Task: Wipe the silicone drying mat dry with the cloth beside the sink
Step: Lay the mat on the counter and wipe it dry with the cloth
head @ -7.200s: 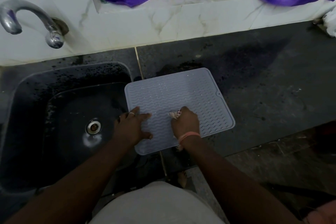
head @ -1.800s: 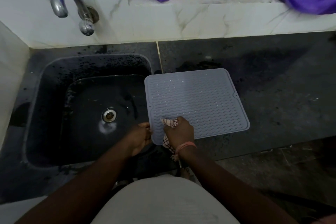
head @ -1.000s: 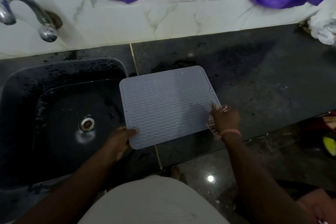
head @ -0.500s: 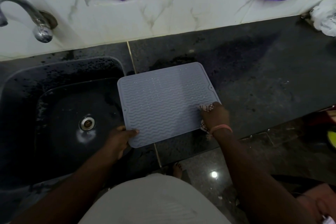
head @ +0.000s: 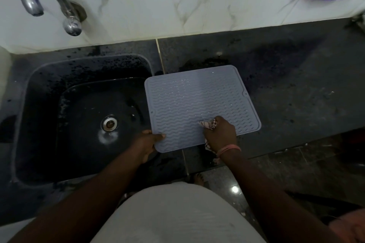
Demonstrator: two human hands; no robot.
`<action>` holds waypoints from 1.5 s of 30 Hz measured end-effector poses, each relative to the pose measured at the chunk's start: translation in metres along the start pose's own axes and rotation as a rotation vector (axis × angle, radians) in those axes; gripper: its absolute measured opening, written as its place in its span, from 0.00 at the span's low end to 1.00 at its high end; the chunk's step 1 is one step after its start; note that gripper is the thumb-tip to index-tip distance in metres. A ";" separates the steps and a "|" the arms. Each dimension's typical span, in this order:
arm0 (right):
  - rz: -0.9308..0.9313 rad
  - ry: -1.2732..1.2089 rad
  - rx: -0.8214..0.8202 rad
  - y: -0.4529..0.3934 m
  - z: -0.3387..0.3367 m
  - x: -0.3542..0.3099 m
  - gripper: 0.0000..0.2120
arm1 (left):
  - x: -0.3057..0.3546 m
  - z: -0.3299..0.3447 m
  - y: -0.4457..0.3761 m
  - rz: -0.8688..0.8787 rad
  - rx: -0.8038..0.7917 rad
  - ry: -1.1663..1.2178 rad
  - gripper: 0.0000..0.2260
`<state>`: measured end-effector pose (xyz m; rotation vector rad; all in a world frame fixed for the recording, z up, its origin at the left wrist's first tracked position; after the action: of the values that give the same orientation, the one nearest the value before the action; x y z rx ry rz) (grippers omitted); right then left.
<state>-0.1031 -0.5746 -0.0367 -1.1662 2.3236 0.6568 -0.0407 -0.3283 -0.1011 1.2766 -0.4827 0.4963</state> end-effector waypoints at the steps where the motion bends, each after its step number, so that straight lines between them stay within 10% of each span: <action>1: 0.001 -0.017 -0.006 0.004 0.005 -0.004 0.09 | 0.000 -0.001 0.000 0.001 0.001 -0.001 0.20; 9: -0.081 -0.163 -0.104 0.033 0.046 -0.042 0.07 | 0.002 0.000 0.005 -0.010 0.006 0.017 0.08; 19: -0.155 -0.158 -0.218 0.045 0.078 -0.074 0.11 | 0.011 0.002 0.014 -0.006 -0.047 -0.040 0.16; 28: 0.057 -0.431 -0.367 0.042 0.084 -0.073 0.07 | 0.005 0.000 0.011 -0.055 -0.104 0.022 0.13; 40: 0.212 -0.138 0.213 -0.021 -0.066 0.057 0.15 | 0.003 0.002 0.003 0.046 -0.080 -0.115 0.21; 45: 0.288 -0.048 0.215 -0.032 -0.095 0.069 0.15 | -0.002 0.001 0.001 0.060 -0.030 -0.108 0.23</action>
<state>-0.1312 -0.6899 -0.0101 -0.7213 2.4716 0.5075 -0.0425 -0.3287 -0.1012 1.2674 -0.6187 0.4700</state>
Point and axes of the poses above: each hand's wrist, its own y-axis away from the middle knuckle, its own z-axis out of the palm, x = y × z, the point moved 4 cm from there along -y, towards the middle knuckle, and after that the axes turned 1 degree about -y, right-handed, at the moved point
